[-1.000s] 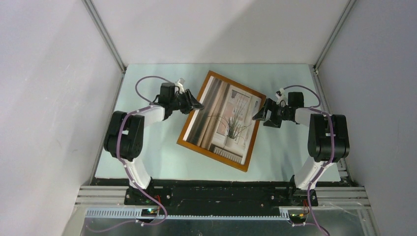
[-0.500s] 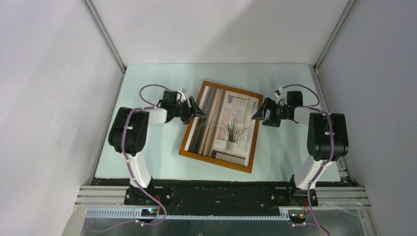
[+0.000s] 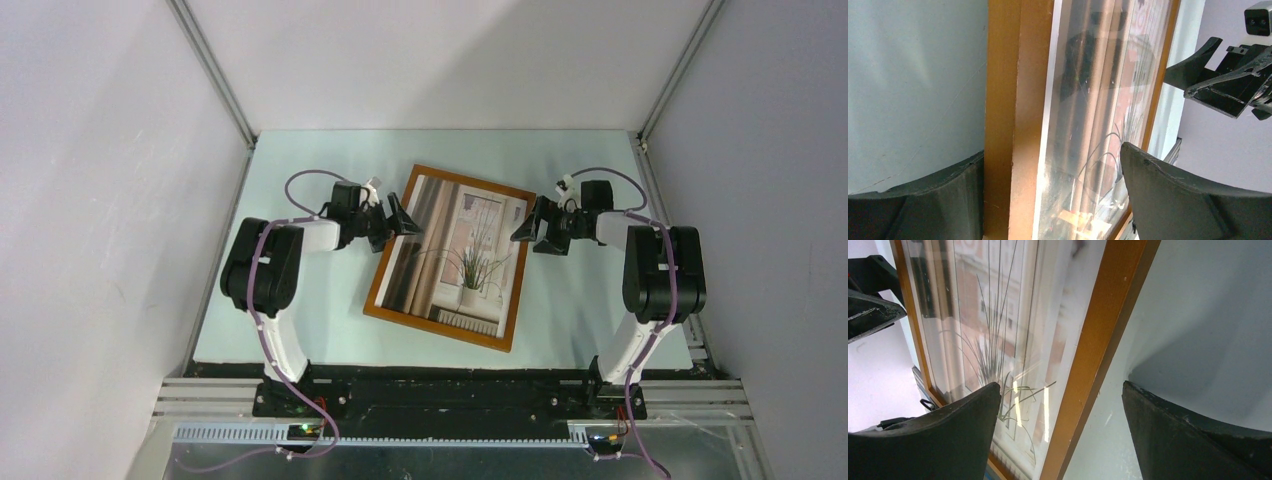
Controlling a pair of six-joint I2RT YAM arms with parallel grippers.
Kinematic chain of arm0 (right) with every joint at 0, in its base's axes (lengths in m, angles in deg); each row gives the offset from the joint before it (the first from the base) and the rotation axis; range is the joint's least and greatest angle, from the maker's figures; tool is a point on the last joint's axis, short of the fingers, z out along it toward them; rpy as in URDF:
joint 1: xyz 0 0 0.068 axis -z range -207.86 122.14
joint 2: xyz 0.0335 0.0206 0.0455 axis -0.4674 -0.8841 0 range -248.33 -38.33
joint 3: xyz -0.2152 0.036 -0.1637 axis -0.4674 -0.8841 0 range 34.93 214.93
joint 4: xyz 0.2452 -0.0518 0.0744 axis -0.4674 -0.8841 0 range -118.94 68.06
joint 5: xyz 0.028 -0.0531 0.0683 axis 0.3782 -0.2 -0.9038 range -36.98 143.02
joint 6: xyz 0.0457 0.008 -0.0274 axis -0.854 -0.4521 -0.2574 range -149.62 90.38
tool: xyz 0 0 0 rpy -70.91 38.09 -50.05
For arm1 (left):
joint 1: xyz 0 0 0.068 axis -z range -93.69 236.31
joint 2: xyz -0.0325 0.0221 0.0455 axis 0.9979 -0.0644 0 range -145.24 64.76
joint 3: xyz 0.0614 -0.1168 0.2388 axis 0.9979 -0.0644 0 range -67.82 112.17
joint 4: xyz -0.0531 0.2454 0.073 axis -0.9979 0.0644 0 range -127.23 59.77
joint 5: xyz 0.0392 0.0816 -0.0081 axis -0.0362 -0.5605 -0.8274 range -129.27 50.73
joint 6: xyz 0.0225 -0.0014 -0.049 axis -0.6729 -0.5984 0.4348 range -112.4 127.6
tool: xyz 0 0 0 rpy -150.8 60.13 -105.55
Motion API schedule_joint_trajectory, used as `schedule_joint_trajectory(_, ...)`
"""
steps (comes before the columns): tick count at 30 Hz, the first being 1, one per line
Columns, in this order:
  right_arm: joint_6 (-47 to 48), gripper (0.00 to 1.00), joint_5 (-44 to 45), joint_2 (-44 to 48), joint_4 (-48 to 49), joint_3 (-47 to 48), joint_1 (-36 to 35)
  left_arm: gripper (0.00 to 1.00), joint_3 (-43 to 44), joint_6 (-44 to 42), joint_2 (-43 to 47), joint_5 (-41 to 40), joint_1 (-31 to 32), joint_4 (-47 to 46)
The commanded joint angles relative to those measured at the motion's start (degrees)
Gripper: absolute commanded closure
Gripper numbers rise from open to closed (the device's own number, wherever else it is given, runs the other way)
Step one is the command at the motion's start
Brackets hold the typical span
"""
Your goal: Put the photo into the frame
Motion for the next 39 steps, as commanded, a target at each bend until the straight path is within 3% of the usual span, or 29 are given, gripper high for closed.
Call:
schedule_joint_trajectory(1,1.8,0.06,1.2,-0.3,-1.7,2.7,-0.4,0.06,-0.1,-2.8,0.1,-1.1,0.7,0.2)
schedule_joint_trajectory(26,5.1,0.07,-2.3,-3.4,-6.5,8.8,-0.4,0.0,-1.2,-6.3,1.1,-3.1,4.7,2.8)
schedule_joint_trajectory(39,7.7,0.07,-1.4,-7.1,-10.1,16.7,0.8,0.0,1.5,-9.0,-0.1,-3.3,9.2,6.8)
